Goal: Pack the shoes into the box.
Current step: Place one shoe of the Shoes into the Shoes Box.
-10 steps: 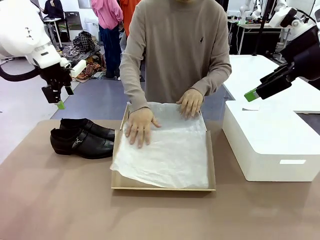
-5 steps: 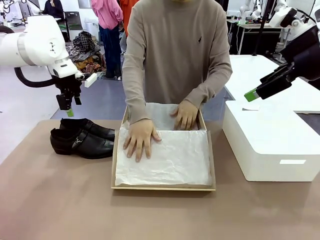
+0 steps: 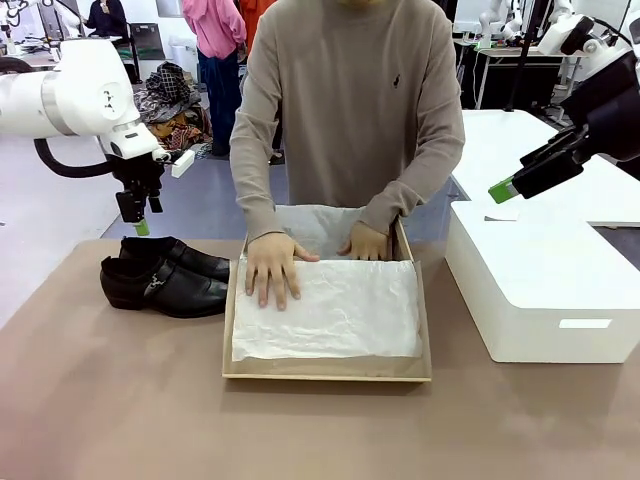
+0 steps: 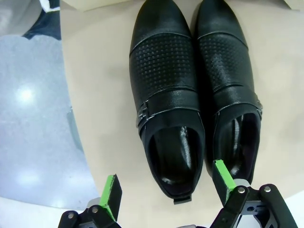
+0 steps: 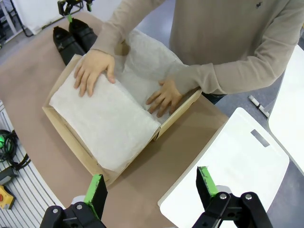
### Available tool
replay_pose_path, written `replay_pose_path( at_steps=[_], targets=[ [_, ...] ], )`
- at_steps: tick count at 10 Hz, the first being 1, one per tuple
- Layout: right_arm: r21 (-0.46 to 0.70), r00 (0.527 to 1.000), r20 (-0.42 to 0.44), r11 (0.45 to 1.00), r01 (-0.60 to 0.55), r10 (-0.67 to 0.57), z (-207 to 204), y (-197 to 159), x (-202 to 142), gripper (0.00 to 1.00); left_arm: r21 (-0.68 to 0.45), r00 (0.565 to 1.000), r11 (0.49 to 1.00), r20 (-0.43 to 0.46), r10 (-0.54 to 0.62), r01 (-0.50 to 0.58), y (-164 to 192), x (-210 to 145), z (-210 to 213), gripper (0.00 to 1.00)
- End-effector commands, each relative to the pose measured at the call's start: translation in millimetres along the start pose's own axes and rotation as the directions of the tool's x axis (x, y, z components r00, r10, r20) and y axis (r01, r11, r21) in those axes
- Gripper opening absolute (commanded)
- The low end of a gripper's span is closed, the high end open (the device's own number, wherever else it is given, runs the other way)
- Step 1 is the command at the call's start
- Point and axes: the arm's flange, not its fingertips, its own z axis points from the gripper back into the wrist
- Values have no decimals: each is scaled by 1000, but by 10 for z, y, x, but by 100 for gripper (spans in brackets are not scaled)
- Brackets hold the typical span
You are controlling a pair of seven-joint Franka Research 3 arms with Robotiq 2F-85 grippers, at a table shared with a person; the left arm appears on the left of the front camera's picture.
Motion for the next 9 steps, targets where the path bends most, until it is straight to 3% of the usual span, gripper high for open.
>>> replay_pose_path(
  at_steps=[1,4,9],
  targets=[
    [7,1000,5,1000,0,0,-1,-3,1,100,1,1000,1000,-5,-1,1,-19,-6,2,100],
    [7,1000,5,1000,0,0,-1,-3,1,100,-1,1000,1000,1,-3,3,-2,15,-4,100],
    [7,1000,5,1000,0,0,-1,-3,1,100,-99,1000,995,-28,-8,5,326,14,-137,100]
  ],
)
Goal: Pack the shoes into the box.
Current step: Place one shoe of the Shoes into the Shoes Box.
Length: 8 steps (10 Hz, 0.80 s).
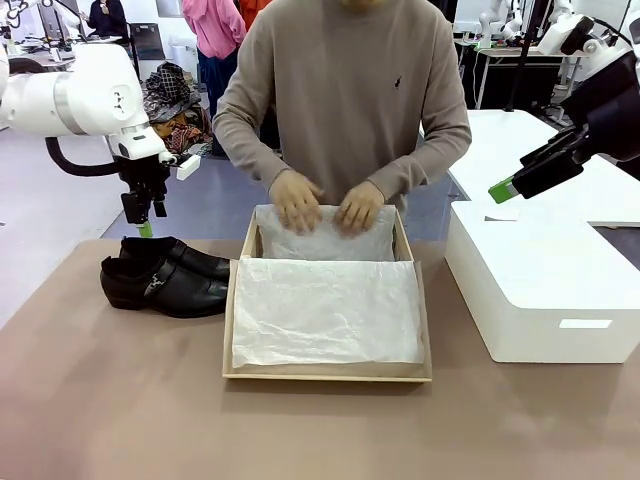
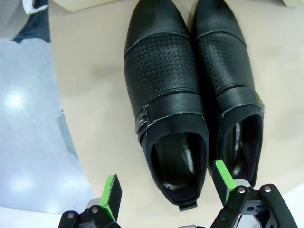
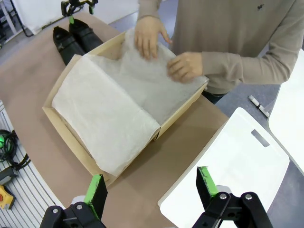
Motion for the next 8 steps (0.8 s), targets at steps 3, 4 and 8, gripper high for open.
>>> replay_pose_path(
  at_steps=[3,4,8],
  targets=[
    [8,1000,5,1000,0,0,-2,-3,1,100,-10,999,999,-11,37,-38,244,-65,-124,100],
    [8,1000,5,1000,0,0,-2,-3,1,100,5,999,999,-4,33,-33,265,-74,-159,100],
    [8,1000,5,1000,0,0,-2,-3,1,100,14,1000,999,-1,28,-28,325,-67,-271,100]
  ],
)
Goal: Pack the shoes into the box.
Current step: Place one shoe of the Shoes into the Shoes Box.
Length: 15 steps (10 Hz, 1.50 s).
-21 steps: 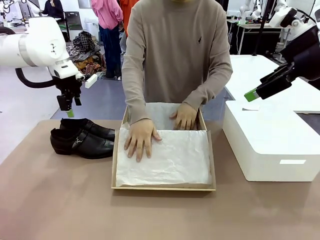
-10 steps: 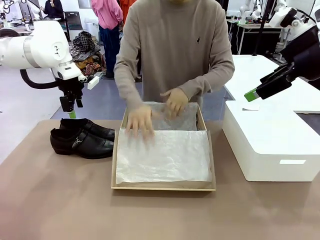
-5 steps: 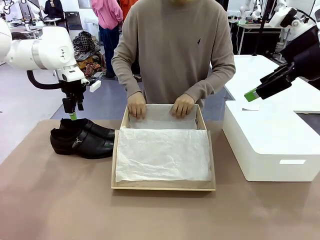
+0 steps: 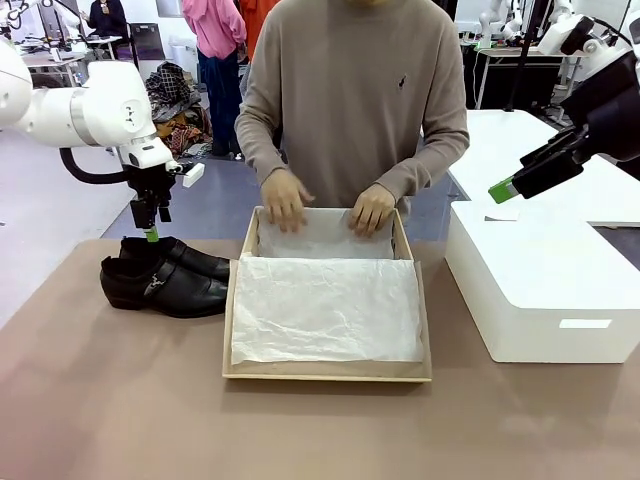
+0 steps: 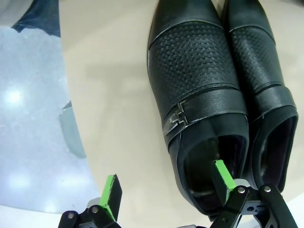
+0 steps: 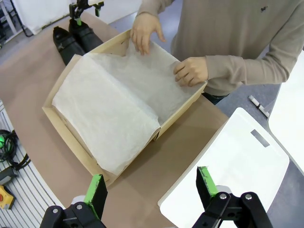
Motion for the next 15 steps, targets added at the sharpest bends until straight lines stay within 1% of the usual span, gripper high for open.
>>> replay_pose_path(
  at_steps=[1,12,15],
  targets=[
    [8,1000,5,1000,0,0,-1,-3,1,100,0,1000,1000,-2,8,-8,32,-4,-21,100],
    [8,1000,5,1000,0,0,-1,-3,1,100,-65,999,997,-26,46,-47,48,-43,-207,100],
    [8,1000,5,1000,0,0,-1,-3,1,100,-82,999,996,-30,36,-39,76,-35,-273,100]
  ],
)
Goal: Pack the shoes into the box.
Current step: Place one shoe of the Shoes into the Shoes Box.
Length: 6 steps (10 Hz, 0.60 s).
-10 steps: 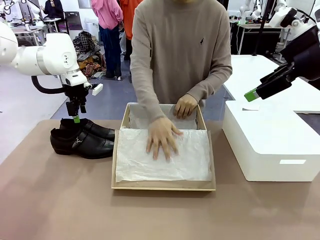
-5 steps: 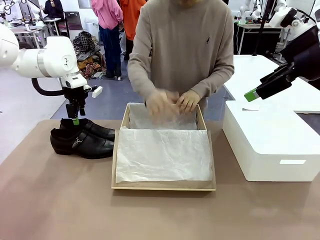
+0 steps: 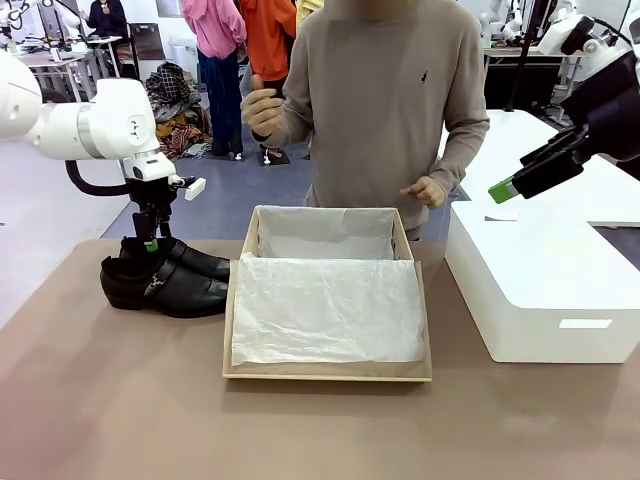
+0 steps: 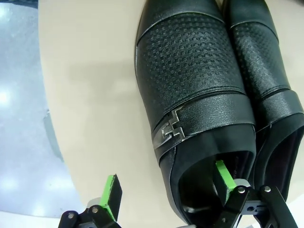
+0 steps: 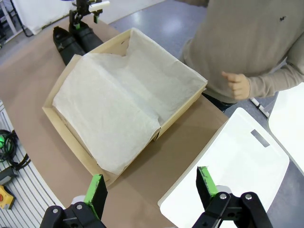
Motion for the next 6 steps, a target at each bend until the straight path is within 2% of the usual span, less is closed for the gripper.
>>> replay_pose_path(
  at_steps=[1,5,6],
  targets=[
    [8,1000,5,1000,0,0,-1,-3,1,100,-18,999,1000,-30,15,-16,76,12,18,100],
    [8,1000,5,1000,0,0,-1,-3,1,100,-37,999,999,-45,21,-22,102,34,-38,100],
    [8,1000,5,1000,0,0,-1,-3,1,100,-45,999,999,-43,14,-16,98,31,-49,94]
  ],
)
